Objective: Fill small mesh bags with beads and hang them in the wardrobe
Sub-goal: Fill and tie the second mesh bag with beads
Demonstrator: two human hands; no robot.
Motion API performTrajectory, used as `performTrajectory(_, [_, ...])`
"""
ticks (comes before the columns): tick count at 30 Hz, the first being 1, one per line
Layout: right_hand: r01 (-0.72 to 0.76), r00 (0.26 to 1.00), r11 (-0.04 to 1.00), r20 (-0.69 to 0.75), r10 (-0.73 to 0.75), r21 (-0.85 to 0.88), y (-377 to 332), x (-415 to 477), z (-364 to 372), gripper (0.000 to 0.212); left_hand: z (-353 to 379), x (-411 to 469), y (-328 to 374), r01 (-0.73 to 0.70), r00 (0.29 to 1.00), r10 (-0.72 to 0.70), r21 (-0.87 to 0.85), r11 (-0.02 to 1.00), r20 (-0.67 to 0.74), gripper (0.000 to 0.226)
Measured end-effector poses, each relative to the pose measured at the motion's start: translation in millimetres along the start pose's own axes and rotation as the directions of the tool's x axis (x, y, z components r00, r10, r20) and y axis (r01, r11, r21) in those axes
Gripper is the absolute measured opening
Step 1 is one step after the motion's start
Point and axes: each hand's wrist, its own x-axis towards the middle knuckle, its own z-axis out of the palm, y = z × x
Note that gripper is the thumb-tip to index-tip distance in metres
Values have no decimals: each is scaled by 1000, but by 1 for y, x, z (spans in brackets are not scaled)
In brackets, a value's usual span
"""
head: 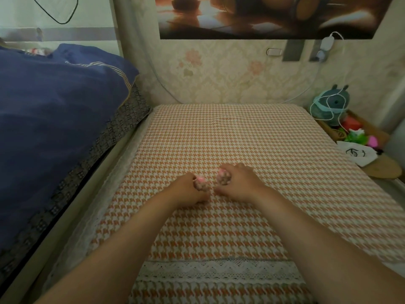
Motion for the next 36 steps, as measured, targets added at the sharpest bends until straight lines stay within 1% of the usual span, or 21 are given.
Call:
performTrajectory(1, [28, 1000, 999, -1, -28, 15, 1, 0, 0, 71, 1, 0, 2, -7, 1000, 7, 8, 1000, 4, 33])
performTrajectory(3, [76, 997, 996, -32, -74, 52, 2, -3, -3, 63, 4, 3, 5, -10, 1000, 10, 29, 1000, -10, 30])
performTrajectory(5, [74, 997, 995, -24, -72, 65, 7, -10, -7, 58, 8, 4, 11, -8, 1000, 8, 21, 1000, -19, 27])
performTrajectory(7, [21, 1000, 999, -20, -20, 29, 17, -19, -12, 55, 15, 2, 21, -30, 1000, 30, -21, 999, -9, 25])
performTrajectory(10, [-76, 996, 997, -52, 75, -12, 41, -33, -19, 25, 29, -6, 42, -73, 997, 75, -118, 990, 18, 27])
performTrajectory(12, [-135, 986, 991, -101, 133, -8, 56, -43, -26, 21, 41, -9, 58, -96, 994, 103, -182, 979, 26, 29])
performTrajectory(15, [-198, 965, 980, -180, 190, -31, 74, -57, -34, 20, 58, -8, 78, -173, 985, 173, -156, 973, -14, 28])
performTrajectory(16, [-211, 960, 977, -196, 200, -38, 80, -60, -36, 23, 63, -7, 83, -187, 982, 187, -157, 970, -11, 26])
performTrajectory(18, [-222, 954, 975, -211, 214, -18, 86, -68, -41, 36, 73, -3, 90, -210, 977, 213, -148, 966, 5, 22])
performTrajectory(19, [-222, 954, 975, -203, 219, 8, 88, -72, -44, 37, 76, -3, 92, -220, 975, 223, -125, 968, 13, 23])
performTrajectory(21, [-219, 961, 975, -163, 223, 44, 92, -78, -47, 21, 82, 0, 93, -224, 973, 228, -69, 972, 44, 27])
performTrajectory(22, [-218, 963, 974, -145, 225, 64, 95, -80, -47, 21, 85, 2, 93, -228, 971, 230, -39, 973, 58, 29])
performTrajectory(25, [-230, 958, 955, -129, 256, 186, 99, -81, -50, 38, 84, 5, 94, -217, 974, 210, 76, 973, 90, 28])
performTrajectory(27, [-228, 960, 945, -106, 258, 233, 101, -82, -51, 43, 83, 7, 96, -222, 968, 212, 72, 972, 132, 32])
performTrajectory(29, [-229, 961, 934, -87, 261, 274, 105, -82, -50, 44, 85, 9, 98, -216, 964, 208, 32, 976, 166, 42])
performTrajectory(31, [-229, 961, 921, -76, 265, 316, 112, -78, -50, 51, 90, 11, 101, -205, 971, 199, 41, 978, 131, 36])
performTrajectory(32, [-229, 961, 913, -69, 266, 338, 118, -74, -48, 50, 93, 12, 103, -207, 973, 200, 49, 977, 111, 31])
performTrajectory(34, [-211, 968, 908, -49, 245, 361, 129, -62, -47, 39, 97, 18, 107, -230, 971, 224, 58, 972, 88, 22])
performTrajectory(36, [-153, 986, 920, -13, 168, 362, 137, -47, -51, 35, 99, 28, 111, -221, 974, 218, 41, 974, 57, 19])
